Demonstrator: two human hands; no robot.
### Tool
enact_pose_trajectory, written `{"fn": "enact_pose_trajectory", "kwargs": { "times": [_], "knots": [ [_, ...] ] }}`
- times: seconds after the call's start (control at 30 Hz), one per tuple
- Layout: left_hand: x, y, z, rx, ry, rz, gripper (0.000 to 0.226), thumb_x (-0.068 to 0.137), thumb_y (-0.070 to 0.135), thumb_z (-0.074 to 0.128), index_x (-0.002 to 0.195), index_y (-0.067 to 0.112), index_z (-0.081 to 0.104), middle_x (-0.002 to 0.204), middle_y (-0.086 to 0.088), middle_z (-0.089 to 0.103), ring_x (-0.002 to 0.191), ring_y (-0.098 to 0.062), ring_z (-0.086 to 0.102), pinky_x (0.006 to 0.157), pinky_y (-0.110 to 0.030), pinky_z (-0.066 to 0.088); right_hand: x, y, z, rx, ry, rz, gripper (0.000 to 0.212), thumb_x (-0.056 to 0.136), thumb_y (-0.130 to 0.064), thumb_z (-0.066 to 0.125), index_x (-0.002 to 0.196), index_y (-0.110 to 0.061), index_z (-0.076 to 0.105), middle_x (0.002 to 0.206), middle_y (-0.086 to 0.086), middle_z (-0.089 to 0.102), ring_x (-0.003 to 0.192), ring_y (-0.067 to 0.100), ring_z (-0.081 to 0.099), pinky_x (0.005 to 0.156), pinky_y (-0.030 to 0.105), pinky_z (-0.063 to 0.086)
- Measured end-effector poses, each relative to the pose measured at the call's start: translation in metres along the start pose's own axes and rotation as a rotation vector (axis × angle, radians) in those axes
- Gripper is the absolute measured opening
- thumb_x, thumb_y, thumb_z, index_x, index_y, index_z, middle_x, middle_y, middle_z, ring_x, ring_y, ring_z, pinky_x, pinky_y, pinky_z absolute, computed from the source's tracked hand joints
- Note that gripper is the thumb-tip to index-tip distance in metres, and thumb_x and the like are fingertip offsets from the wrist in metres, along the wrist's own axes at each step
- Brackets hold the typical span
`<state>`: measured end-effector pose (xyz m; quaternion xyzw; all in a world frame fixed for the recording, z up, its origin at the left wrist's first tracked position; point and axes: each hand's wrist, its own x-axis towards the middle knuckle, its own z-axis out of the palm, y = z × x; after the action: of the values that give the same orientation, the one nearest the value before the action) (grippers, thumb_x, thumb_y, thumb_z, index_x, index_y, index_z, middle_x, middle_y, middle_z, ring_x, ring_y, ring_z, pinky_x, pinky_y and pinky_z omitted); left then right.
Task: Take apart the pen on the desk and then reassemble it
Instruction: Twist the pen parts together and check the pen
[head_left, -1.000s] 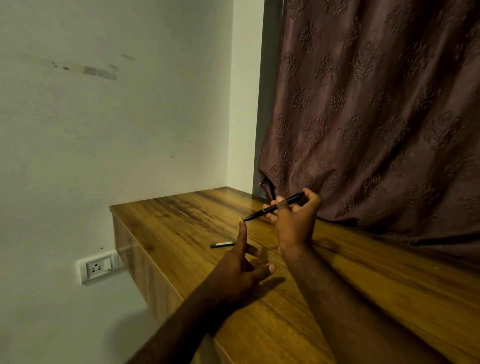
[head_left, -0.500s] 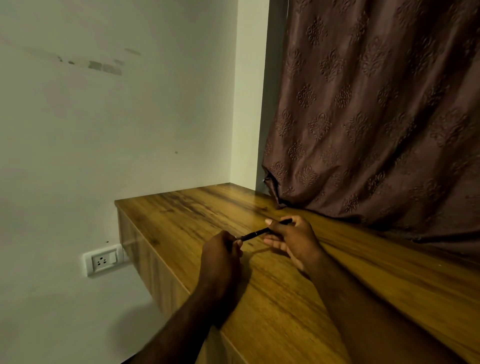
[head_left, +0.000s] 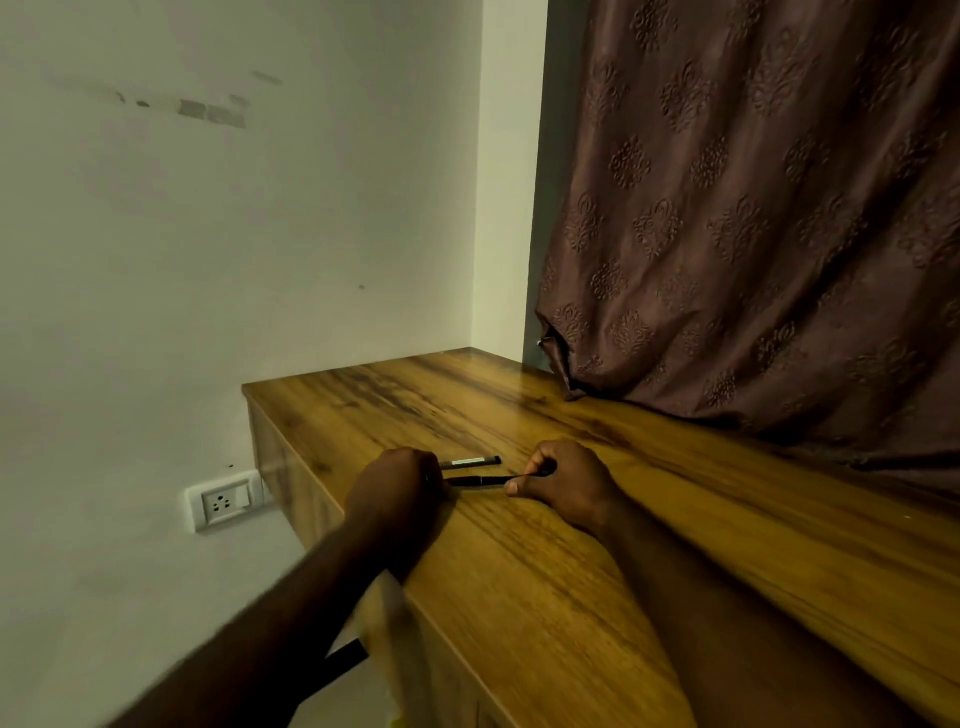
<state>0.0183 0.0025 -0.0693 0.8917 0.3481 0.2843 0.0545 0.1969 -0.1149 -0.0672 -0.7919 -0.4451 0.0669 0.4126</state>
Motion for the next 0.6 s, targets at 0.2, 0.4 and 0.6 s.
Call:
{"fn": "enact_pose_trajectory", "kwargs": {
  "times": [0.2, 0.4, 0.6],
  "knots": [
    [0.009, -0.008, 0.002, -0.044, -0.006, -0.011, 0.021, 0.076, 0.048, 0.064, 0.08, 0.028, 0.068, 0.074, 0.008, 0.062, 0.061, -0.008, 0.057, 0.052, -0.023, 0.042, 0.015, 0.001, 0.005, -0.013, -0.028, -0.053, 0.026, 0.064, -0.034, 0.086, 0.068, -0.017, 0.068, 0.067, -0.002, 0.065, 0.068, 0.015, 0.059, 0.063, 0.036, 0.047],
    [0.01, -0.009, 0.002, -0.08, -0.053, 0.011, 0.022, 0.082, 0.041, 0.061, 0.084, 0.021, 0.071, 0.073, 0.006, 0.063, 0.063, -0.009, 0.06, 0.056, -0.028, 0.052, 0.02, 0.003, -0.005, 0.012, -0.098, -0.07, 0.011, 0.082, -0.009, 0.073, 0.092, -0.014, 0.075, 0.087, 0.001, 0.07, 0.082, 0.012, 0.061, 0.075, 0.027, 0.046],
    [0.008, -0.011, -0.003, -0.188, -0.096, 0.011, 0.015, 0.08, 0.029, 0.068, 0.09, 0.02, 0.075, 0.092, -0.002, 0.07, 0.083, -0.017, 0.064, 0.075, -0.035, 0.055, 0.021, 0.001, -0.001, -0.056, -0.116, -0.017, 0.023, 0.083, -0.006, 0.066, 0.097, -0.021, 0.076, 0.101, -0.001, 0.07, 0.098, 0.016, 0.062, 0.09, 0.032, 0.049]
  ]
}}
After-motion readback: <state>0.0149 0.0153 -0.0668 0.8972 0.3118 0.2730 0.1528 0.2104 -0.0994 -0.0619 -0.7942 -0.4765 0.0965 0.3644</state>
